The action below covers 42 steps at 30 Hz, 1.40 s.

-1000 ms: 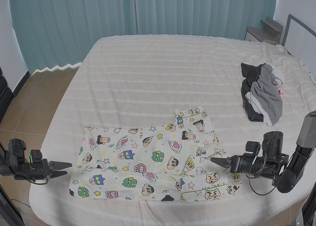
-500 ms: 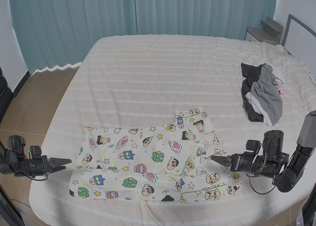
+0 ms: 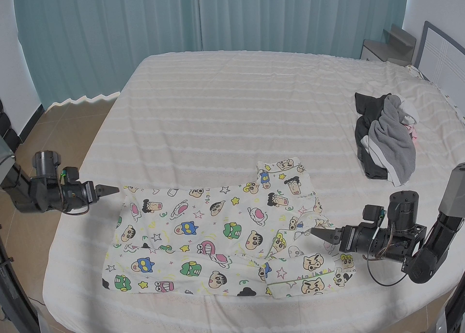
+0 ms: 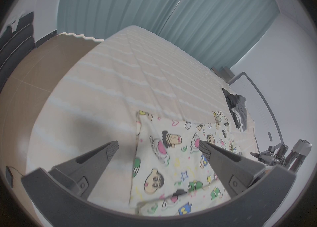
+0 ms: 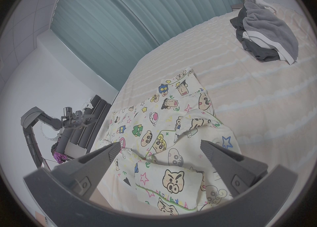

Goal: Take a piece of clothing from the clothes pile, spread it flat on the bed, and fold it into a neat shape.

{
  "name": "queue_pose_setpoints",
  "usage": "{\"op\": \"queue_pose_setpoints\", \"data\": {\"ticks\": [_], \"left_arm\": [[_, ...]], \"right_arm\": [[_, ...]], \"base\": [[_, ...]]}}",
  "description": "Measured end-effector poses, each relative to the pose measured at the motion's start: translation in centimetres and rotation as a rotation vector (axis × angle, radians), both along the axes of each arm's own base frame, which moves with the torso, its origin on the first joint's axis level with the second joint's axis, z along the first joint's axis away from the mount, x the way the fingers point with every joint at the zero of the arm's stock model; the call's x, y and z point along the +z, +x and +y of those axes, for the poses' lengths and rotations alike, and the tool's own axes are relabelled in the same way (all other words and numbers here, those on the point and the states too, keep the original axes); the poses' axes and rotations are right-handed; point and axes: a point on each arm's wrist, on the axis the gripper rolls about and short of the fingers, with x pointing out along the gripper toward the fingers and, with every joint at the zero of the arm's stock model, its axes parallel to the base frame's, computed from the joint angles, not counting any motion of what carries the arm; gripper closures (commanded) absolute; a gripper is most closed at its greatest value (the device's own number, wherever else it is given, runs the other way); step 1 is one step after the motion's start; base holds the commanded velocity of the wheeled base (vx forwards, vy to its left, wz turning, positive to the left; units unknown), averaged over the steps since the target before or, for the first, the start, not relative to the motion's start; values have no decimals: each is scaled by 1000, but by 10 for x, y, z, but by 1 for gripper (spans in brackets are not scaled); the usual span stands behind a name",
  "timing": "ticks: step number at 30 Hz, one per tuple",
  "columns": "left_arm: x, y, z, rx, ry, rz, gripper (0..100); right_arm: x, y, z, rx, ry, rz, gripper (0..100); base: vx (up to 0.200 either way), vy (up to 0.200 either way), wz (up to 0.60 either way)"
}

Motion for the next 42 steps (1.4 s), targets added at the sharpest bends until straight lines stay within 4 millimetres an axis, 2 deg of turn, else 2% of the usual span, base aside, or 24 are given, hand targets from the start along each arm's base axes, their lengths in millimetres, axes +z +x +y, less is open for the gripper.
{"op": "queue_pose_setpoints", "data": {"ticks": [7, 12, 17, 28, 29, 35, 42], "left_arm": [[-13, 57, -26, -17, 31, 40, 0], [-26, 86, -33, 17, 76, 55, 0], [-38, 96, -36, 10, 96, 83, 0], [-55, 102, -46, -17, 100, 107, 0], [-56, 102, -46, -19, 100, 108, 100], [-59, 103, -48, -21, 98, 113, 100], [-58, 103, -48, -5, 85, 122, 100]], "right_arm": [[-1, -2, 1, 5, -3, 7, 0], [-2, -5, 6, 27, -5, 13, 0], [-1, -6, 11, 46, -3, 7, 0], [2, 5, 16, 48, 6, -20, 0], [2, 8, 17, 45, 8, -25, 0], [1, 27, 23, 26, -11, 4, 0], [13, 72, 34, -72, -67, 28, 0]], "base": [[0, 0, 0], [0, 0, 0], [0, 0, 0], [0, 0, 0], [0, 0, 0], [0, 0, 0], [0, 0, 0]]}}
